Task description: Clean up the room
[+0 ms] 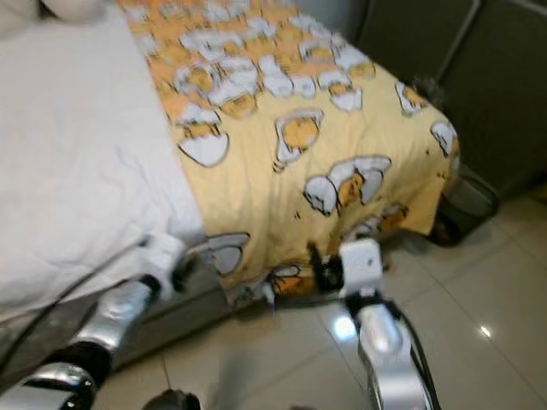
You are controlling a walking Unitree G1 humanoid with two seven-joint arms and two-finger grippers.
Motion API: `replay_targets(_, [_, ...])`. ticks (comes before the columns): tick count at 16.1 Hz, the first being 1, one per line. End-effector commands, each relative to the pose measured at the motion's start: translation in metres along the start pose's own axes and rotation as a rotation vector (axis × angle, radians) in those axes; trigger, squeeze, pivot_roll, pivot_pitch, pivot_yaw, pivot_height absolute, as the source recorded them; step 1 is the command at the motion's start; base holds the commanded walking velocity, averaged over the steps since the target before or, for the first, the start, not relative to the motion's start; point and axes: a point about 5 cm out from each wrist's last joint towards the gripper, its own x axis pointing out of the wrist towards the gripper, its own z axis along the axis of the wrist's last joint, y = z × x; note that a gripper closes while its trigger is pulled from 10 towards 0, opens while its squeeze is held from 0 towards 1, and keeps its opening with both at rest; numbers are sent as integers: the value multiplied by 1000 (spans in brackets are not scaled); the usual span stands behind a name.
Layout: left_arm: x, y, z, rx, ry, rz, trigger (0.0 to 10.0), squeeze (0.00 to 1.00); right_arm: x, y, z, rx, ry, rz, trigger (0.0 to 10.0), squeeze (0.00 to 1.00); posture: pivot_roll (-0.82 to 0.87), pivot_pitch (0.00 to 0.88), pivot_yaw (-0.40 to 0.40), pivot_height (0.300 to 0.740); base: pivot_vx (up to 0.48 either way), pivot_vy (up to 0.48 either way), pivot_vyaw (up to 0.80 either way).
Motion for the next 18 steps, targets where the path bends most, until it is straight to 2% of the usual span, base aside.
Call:
replay_targets(1, [2,2,8,-28,-38,40,10000,1000,3,-3,4,9,-31,-34,10000,0,-13,0,-10,732,0,0,0])
replay_targets(2, [5,9,21,-41,-87,75,10000,1000,6,-3,-1,23,-26,-62,10000,0,-3,0,-4,732,0,0,0])
replay_targets(4, [9,24,36,-38,-109,150,10000,1000,6,-5,-17,72,28,-157,10000,0,18,0,20,732,0,0,0])
replay_targets(5, [7,28,37,5,-118,184,10000,1000,5,-7,-24,74,67,-201,10000,0,20,0,23,732,0,0,0])
replay_targets(6, [6,30,38,-9,-135,207,10000,1000,3,-10,-30,107,101,-242,10000,0,20,0,25,732,0,0,0])
replay_targets(7, [5,28,39,-57,-157,228,10000,1000,2,-11,-36,143,136,-264,10000,0,11,0,25,732,0,0,0])
replay_targets(8, [5,20,42,-129,-188,198,10000,1000,4,-8,-34,139,114,-228,10000,0,-1,0,19,732,0,0,0])
replay_targets(9, [7,6,49,-199,-229,118,10000,1000,5,-5,-31,114,94,-177,10000,0,-9,0,13,732,0,-416,0])
replay_targets(10, [12,-9,62,-203,-276,81,10000,451,5,-5,-29,86,83,-138,10000,0,-23,0,0,732,262,-398,800])
replay_targets(11, [14,-14,67,-213,-288,81,10000,0,5,-5,-28,76,79,-129,10000,0,-39,0,-15,732,266,-398,763])
replay_targets(13, [19,-19,73,-201,-291,98,10000,0,6,-9,-27,68,75,-141,10000,0,-55,0,-16,732,266,-394,750])
replay_targets(16, [20,-10,73,-179,-280,126,10000,0,9,-8,-25,82,64,-152,10000,0,-62,0,-1,732,252,-405,715])
replay_targets(18, [17,3,73,-126,-269,150,10000,0,13,-5,-26,100,57,-149,10000,0,-41,0,26,732,283,-383,662])
